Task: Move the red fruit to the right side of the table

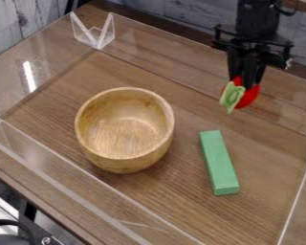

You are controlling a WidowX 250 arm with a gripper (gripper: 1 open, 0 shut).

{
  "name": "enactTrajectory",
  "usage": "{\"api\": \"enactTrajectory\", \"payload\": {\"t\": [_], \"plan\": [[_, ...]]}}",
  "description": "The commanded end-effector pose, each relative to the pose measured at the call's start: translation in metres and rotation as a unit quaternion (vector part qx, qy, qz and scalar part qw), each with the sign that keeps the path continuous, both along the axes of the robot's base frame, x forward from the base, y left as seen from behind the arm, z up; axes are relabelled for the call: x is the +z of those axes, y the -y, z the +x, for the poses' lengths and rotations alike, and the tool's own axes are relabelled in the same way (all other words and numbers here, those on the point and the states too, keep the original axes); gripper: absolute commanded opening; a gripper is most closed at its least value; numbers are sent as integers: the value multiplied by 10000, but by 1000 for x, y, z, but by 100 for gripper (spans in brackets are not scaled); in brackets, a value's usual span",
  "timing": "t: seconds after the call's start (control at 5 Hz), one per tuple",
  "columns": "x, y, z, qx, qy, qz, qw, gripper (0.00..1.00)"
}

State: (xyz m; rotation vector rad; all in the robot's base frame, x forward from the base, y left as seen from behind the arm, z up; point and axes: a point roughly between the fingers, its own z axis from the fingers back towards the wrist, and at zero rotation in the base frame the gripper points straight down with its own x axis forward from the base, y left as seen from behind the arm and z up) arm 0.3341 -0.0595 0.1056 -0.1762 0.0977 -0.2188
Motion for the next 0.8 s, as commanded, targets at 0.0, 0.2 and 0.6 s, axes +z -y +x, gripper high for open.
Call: {"api": "enactTrajectory", "payload": {"t": [0.0, 0.2, 0.6], "plan": [[28, 2, -7, 342, 435, -13, 9985, 0], [28, 6, -14, 663, 429, 6, 9969, 0], [30, -21, -24, 916, 444, 61, 9948, 0]]}}
